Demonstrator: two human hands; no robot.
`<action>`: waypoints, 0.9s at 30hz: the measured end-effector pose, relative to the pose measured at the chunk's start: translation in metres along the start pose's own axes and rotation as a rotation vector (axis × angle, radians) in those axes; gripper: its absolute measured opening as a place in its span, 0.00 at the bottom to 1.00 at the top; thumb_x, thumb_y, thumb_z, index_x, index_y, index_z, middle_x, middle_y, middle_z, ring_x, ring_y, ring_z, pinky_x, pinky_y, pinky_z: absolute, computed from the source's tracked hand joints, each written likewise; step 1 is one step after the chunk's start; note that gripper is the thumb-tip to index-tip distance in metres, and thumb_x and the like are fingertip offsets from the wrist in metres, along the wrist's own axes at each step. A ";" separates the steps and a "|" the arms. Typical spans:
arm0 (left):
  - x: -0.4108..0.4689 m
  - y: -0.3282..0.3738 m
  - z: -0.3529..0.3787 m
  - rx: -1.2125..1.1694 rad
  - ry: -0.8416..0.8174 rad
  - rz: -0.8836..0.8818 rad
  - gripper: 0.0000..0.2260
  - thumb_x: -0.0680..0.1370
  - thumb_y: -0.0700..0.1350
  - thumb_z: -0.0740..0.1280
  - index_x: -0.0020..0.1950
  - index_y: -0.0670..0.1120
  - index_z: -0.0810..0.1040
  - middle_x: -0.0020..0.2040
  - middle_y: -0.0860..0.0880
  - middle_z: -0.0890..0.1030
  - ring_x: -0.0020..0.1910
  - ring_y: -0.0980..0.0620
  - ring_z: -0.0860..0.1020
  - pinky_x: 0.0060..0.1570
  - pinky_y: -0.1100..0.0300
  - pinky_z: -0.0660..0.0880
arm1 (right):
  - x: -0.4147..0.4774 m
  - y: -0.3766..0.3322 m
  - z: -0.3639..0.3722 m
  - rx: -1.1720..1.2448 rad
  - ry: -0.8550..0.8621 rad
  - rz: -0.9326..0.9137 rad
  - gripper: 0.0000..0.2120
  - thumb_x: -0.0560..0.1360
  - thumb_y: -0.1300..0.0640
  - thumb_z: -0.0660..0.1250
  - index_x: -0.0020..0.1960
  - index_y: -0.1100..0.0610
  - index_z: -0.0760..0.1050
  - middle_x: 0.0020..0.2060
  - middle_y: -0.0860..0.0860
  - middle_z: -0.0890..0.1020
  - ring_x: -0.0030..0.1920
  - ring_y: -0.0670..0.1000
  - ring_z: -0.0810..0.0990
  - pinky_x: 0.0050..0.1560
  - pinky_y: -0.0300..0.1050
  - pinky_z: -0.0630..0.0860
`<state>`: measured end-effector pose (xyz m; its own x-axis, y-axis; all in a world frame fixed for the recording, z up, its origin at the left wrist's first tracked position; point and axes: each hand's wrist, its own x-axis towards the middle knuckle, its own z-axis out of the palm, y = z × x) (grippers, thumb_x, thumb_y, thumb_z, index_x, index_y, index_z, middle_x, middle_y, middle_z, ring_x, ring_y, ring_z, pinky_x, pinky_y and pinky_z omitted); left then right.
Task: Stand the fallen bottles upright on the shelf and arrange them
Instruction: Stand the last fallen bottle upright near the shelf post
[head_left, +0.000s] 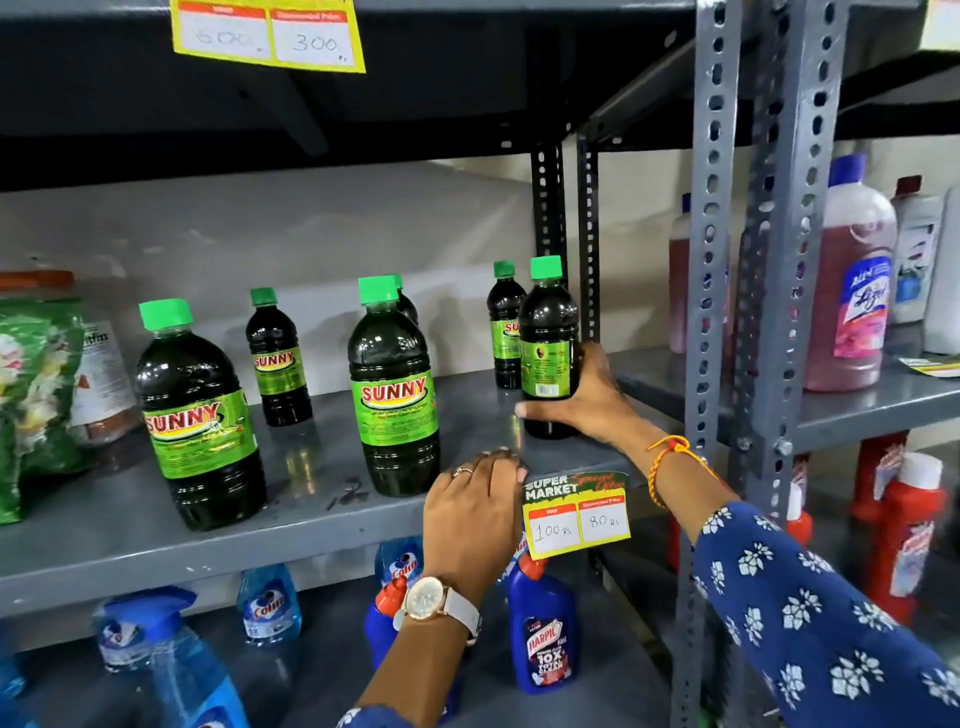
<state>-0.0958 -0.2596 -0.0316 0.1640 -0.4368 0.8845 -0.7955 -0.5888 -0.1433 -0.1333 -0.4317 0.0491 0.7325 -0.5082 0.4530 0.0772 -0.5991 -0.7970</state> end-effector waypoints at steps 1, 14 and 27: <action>0.000 0.000 0.001 0.002 0.007 0.001 0.12 0.75 0.47 0.58 0.45 0.45 0.79 0.39 0.49 0.81 0.35 0.49 0.79 0.33 0.58 0.69 | 0.000 0.001 -0.001 0.008 0.001 -0.001 0.48 0.57 0.51 0.81 0.67 0.57 0.56 0.56 0.50 0.71 0.61 0.50 0.71 0.62 0.48 0.69; 0.000 0.001 0.003 -0.008 0.055 -0.003 0.10 0.73 0.49 0.61 0.46 0.45 0.79 0.40 0.49 0.82 0.37 0.50 0.80 0.36 0.59 0.71 | 0.005 0.008 -0.002 0.124 -0.079 0.008 0.38 0.53 0.50 0.76 0.57 0.45 0.61 0.57 0.52 0.77 0.60 0.55 0.76 0.64 0.57 0.71; 0.000 0.003 0.000 0.007 0.047 -0.014 0.12 0.74 0.48 0.58 0.45 0.46 0.80 0.40 0.50 0.82 0.37 0.51 0.80 0.36 0.58 0.70 | 0.004 0.006 -0.003 0.210 -0.147 0.007 0.39 0.65 0.65 0.74 0.71 0.56 0.58 0.58 0.50 0.73 0.60 0.50 0.72 0.65 0.47 0.67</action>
<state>-0.0977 -0.2617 -0.0318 0.1474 -0.3963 0.9062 -0.7893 -0.5992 -0.1337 -0.1319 -0.4388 0.0475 0.8230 -0.4072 0.3960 0.1989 -0.4464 -0.8724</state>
